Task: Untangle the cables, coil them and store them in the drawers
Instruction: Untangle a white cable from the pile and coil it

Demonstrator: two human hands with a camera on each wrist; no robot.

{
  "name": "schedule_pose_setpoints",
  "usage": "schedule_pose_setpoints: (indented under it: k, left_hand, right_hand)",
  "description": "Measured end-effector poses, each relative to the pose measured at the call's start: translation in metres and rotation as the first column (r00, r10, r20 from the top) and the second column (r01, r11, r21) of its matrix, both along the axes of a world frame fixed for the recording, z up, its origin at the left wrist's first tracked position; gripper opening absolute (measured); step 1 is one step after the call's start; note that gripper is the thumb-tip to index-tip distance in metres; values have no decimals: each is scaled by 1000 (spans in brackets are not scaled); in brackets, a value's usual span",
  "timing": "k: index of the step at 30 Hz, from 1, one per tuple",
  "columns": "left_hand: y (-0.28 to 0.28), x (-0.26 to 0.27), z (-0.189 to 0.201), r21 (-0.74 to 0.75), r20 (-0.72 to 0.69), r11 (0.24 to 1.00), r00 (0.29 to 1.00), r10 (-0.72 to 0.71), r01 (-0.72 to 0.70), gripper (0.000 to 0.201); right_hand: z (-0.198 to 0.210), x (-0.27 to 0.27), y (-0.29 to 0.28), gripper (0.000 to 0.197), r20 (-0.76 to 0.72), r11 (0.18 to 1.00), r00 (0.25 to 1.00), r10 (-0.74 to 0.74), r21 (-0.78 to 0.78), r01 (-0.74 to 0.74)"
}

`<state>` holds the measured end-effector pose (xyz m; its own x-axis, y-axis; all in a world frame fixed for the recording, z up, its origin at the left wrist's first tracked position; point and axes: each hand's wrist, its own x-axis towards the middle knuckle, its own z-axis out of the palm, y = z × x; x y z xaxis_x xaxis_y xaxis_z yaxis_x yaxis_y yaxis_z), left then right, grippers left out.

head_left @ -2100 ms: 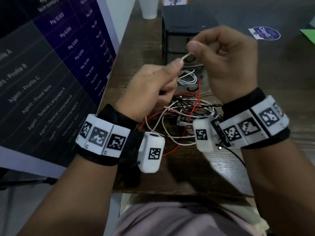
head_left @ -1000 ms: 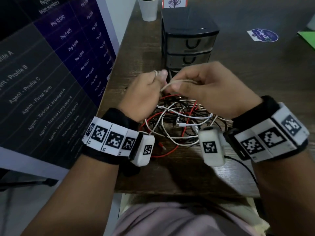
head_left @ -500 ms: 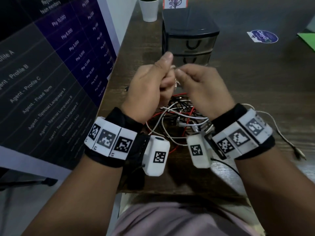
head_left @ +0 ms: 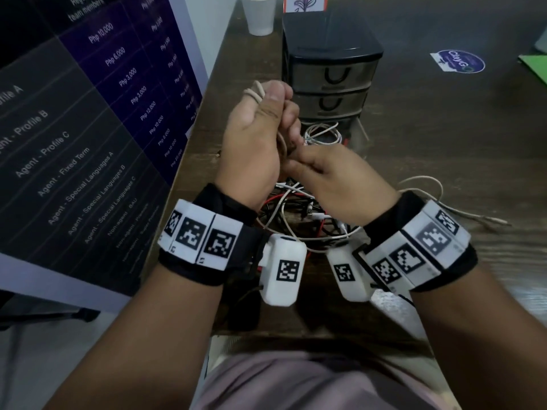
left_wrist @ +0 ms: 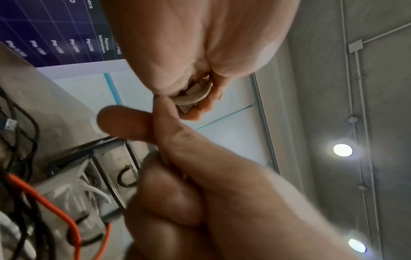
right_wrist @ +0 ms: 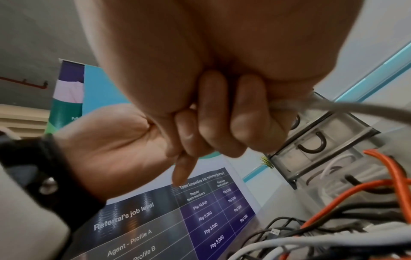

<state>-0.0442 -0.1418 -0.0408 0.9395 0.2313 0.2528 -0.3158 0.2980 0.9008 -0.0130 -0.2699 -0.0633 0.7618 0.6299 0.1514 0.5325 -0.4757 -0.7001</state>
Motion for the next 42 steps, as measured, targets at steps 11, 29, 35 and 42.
schedule_pose_setpoints:
  k: [11, 29, 35, 42]
  left_hand:
    - [15, -5, -15, 765, -92, 643, 980, 175, -43, 41]
    - [-4, -17, -5, 280, -123, 937, 976, -182, 210, 48]
    - [-3, -17, 5, 72, -2, 972, 974, -226, 225, 32]
    - [0, -16, 9, -210, 98, 949, 971, -220, 236, 27]
  right_hand:
    - [40, -13, -20, 15, -7, 998, 998, 61, 3, -60]
    - [27, 7, -3, 17, 59, 805, 942, -330, 539, 248]
    - [7, 7, 5, 22, 29, 893, 967, -254, 390, 223]
    - [0, -6, 8, 33, 0, 949, 988, -154, 279, 147]
